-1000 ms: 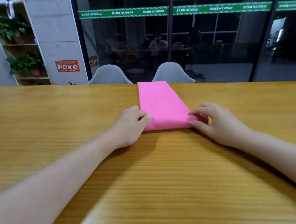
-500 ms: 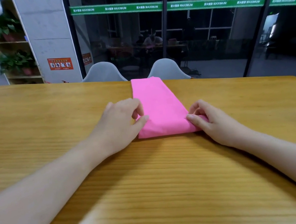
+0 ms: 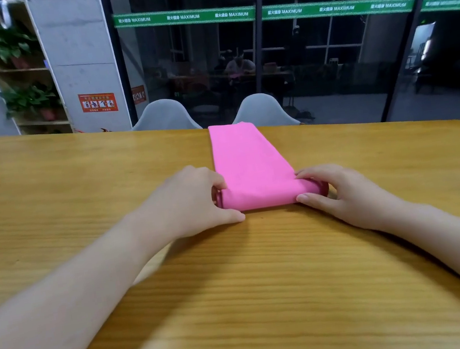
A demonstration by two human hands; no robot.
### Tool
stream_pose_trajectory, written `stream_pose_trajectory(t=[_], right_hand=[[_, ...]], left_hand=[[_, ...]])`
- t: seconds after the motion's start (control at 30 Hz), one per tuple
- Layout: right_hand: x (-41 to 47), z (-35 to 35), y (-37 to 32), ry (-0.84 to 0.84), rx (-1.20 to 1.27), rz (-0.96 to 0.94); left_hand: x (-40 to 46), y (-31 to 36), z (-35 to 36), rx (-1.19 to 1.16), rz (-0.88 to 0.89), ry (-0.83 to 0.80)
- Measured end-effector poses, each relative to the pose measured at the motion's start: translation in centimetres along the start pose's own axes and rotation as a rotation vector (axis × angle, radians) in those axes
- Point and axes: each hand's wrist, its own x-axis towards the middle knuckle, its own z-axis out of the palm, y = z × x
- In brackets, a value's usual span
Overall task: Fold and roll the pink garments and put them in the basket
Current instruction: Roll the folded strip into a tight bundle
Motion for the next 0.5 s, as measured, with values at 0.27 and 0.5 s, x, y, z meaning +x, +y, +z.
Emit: stream_pose_trajectory(t=[0.27,0.5], right_hand=[[1.6,0.7,0.2,-0.066,-0.038,0.039],[1.7,0.7,-0.2,-0.085,0.005,0.124]], left_hand=[[0.7,-0.7,0.8,0.003,0.011,-0.099],[0.9,-0.4,0.6,-0.089,0.008,-0.187]])
